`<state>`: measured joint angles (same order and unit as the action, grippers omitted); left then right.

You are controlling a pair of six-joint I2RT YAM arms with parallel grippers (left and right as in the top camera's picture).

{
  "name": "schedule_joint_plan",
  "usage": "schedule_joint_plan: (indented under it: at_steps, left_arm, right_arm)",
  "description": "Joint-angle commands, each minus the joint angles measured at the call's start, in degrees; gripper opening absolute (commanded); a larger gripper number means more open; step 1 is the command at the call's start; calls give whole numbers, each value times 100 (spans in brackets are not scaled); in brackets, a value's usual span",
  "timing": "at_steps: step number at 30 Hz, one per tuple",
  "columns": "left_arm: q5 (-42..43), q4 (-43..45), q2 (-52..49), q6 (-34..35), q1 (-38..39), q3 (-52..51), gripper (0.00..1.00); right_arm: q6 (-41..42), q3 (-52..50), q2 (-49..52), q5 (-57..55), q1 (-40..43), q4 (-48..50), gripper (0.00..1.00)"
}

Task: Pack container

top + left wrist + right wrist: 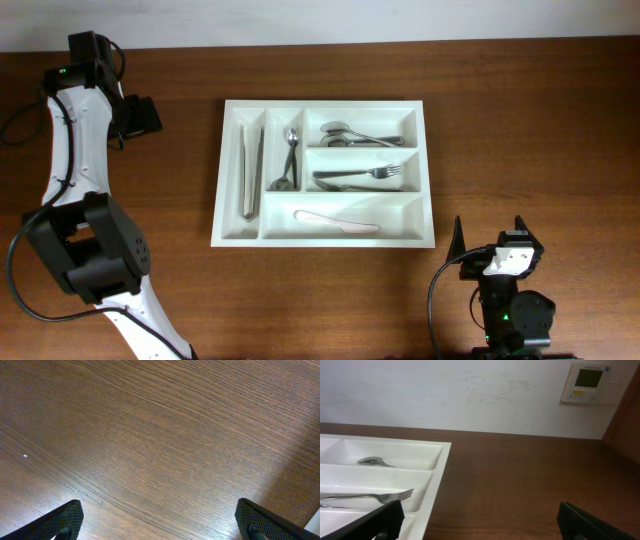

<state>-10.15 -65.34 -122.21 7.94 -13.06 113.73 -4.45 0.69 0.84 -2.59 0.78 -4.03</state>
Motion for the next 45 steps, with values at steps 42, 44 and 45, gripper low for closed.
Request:
schedule_joint_plan:
  at_steps: [42,44,45]
  left_arm:
    - [-179,-479,8878,-70,2116,-1075,99]
    - [-192,-391,9272,-70,2017,-1705,99]
    - [-190,-319,9425,-70,1971,-1985,99]
  right_arm:
    - [68,-37,-63,-90,48,-28,99]
    - [68,-37,-63,-92,48,-28,99]
    - [68,-37,-63,-90,48,-26,99]
